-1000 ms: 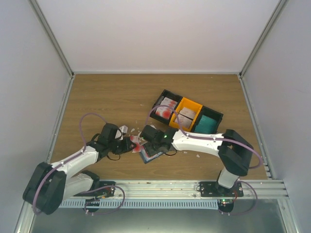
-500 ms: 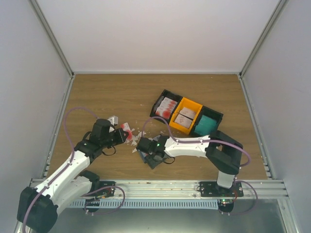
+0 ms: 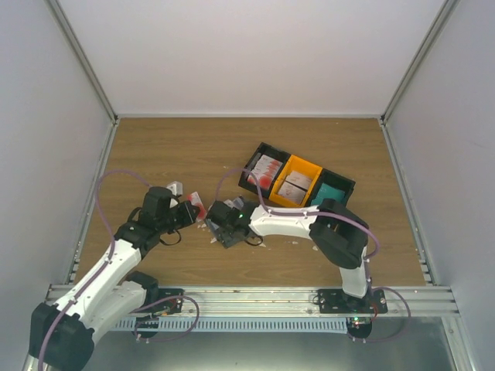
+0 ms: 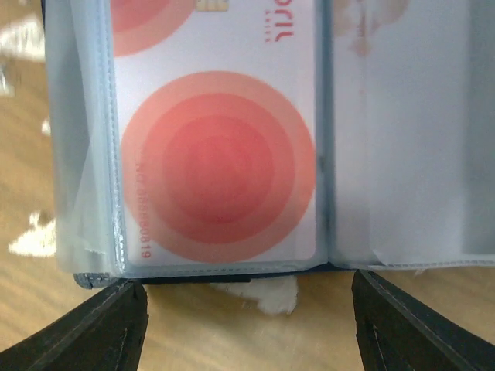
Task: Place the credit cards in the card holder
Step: Move the card holder to the center of the board, then insert the credit card into the card holder.
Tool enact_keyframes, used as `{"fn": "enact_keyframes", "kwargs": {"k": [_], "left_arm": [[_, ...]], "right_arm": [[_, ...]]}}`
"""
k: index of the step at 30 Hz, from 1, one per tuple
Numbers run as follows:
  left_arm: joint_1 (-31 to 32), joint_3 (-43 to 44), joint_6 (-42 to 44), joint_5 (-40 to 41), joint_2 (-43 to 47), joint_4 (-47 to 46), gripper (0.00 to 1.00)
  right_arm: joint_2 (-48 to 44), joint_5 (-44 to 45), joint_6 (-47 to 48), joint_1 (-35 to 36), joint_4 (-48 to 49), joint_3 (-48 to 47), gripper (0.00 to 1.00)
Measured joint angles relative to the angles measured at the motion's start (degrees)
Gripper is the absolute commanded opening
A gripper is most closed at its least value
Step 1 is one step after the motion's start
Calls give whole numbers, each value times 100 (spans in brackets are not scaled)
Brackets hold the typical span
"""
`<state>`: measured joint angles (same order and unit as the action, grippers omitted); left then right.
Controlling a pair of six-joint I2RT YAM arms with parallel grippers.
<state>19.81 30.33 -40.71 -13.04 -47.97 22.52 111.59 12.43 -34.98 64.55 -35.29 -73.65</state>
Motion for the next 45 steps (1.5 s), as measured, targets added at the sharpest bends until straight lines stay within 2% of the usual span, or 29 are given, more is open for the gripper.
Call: {"fn": "enact_keyframes", "kwargs": {"k": [4, 7, 12, 18, 25, 33, 37, 42, 45], "left_arm": [[-7, -2, -24, -175, -181, -103, 0], [-11, -72, -131, -444, -358, -398, 0], [-11, -511, -527, -997, -721, -1346, 0], [190, -1036, -1163, -1268, -1482, -2708, 0], [398, -1714, -2033, -1252, -2118, -4299, 0], [415, -1808, -2479, -1287, -2776, -5333, 0], [415, -1810, -2531, -1290, -2916, -5624, 0], [345, -1834, -2474, -1283, -2887, -5659, 0], [249, -1930, -2406, -1279, -2728, -5635, 0]], "right_arm": [[-83, -256, 35, -326, 350, 0, 72], [-542, -573, 138, -586, 734, 317, 71], [-1537, -1012, 299, -1235, 1196, 984, 68], [-1353, -1303, 564, -2052, 1556, 1259, 62], [-726, -1585, 881, -2153, 1692, 1182, 48], [-538, -1775, 968, -2179, 1681, 1014, 31], [-470, -1969, 935, -2184, 1604, 988, 26], [-442, -2166, 780, -2175, 1558, 966, 24], [-435, -2223, 616, -2138, 1558, 964, 19]]}}
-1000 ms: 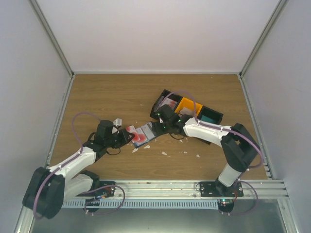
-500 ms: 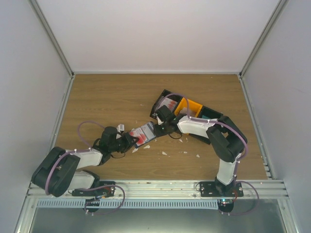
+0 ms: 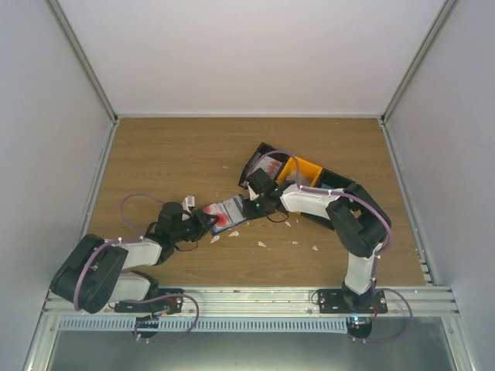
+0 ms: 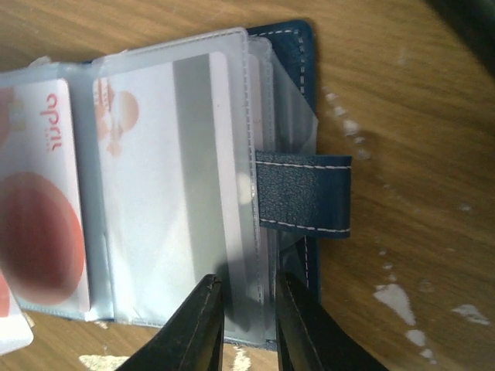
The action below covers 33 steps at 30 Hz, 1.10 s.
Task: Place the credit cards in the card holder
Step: Insert the credit card into the card holder.
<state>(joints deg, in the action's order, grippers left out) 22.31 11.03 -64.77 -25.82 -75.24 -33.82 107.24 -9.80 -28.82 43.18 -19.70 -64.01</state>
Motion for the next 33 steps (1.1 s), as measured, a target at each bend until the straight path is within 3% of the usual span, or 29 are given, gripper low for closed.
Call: {"fn": "enact_keyframes", "kwargs": {"k": [11, 16, 22, 33], "left_arm": [[-339, -310, 409, -76, 286, 111, 0], [-400, -297, 634, -293, 225, 92, 0], [-459, -155, 914, -654, -131, 20, 0], [-555, 101, 1193, -994, -636, -116, 0]], "right_arm": [[48, -136, -605, 391, -9, -50, 21], [111, 9, -662, 413, -267, -236, 27], [153, 415, -553, 417, -562, -396, 41], [186, 643, -286, 417, -758, -457, 37]]}}
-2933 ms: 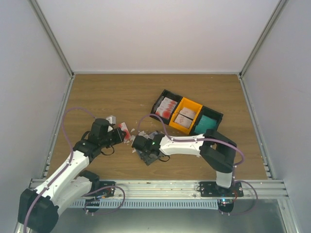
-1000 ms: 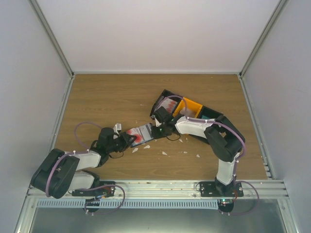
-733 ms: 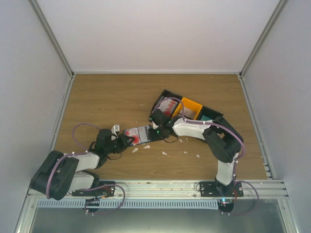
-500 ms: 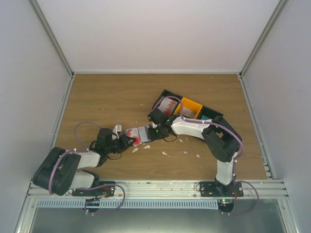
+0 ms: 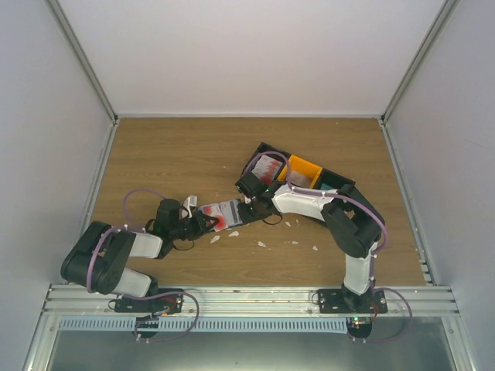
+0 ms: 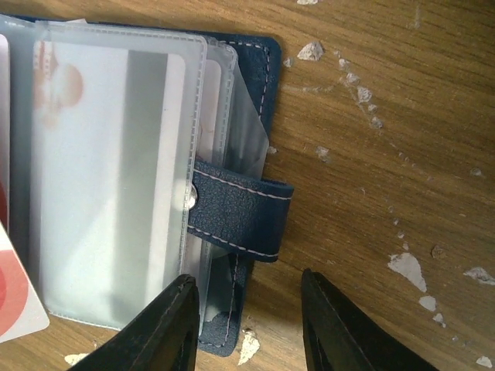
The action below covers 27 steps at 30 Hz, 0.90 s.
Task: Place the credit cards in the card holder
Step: Insert the credit card into the card holder.
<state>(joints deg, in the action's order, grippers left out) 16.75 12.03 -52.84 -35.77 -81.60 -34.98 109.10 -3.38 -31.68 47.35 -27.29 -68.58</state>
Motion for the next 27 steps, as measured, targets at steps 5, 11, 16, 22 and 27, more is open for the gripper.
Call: {"fn": "enact_keyframes", "kwargs": {"k": [5, 11, 16, 22, 27], "left_arm": [[-39, 20, 111, -44, -22, 35, 0], [-162, 50, 243, -37, 33, 245, 0], [-192, 70, 295, -35, 164, 328, 0], [-203, 122, 341, -55, 81, 352, 0], [-216, 190, 352, -138, -83, 391, 0]], "right_arm": [[9, -9, 33, -9, 2, 0, 34], [11, -2, 37, -9, -2, -7, 38], [2, -15, 46, -7, 2, -22, 45], [-98, 52, 125, -7, -48, -22, 48], [-334, 140, 122, -4, -52, -20, 49]]}}
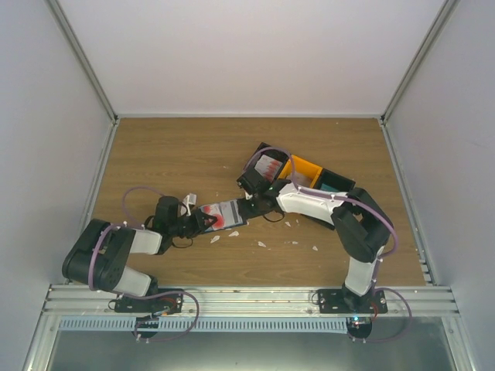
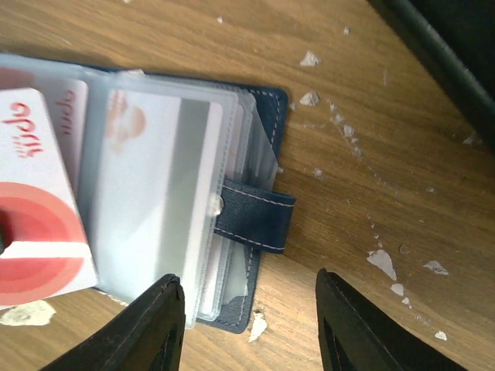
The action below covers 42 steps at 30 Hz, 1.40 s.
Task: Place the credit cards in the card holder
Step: Insert the credit card into the card holder.
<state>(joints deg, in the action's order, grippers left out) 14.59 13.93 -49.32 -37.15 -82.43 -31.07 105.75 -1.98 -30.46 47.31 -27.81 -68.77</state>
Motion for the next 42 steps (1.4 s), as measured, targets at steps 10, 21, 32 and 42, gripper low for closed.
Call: {"fn": "enact_keyframes", "kwargs": {"k": [10, 21, 32, 42], "left_arm": [[-46, 208, 48, -413, -291, 48, 0], [-90, 315, 42, -549, -614, 142, 0], [-227, 586, 170, -901, -1008, 118, 0], [-282, 876, 542, -1023, -1222, 380, 0]], "right_arm": [[59, -232, 109, 15, 76, -2, 51], [387, -267, 151, 26, -94, -109, 42], [391, -256, 146, 26, -133, -109, 39], [409, -256, 149, 26, -173, -136, 37]]}}
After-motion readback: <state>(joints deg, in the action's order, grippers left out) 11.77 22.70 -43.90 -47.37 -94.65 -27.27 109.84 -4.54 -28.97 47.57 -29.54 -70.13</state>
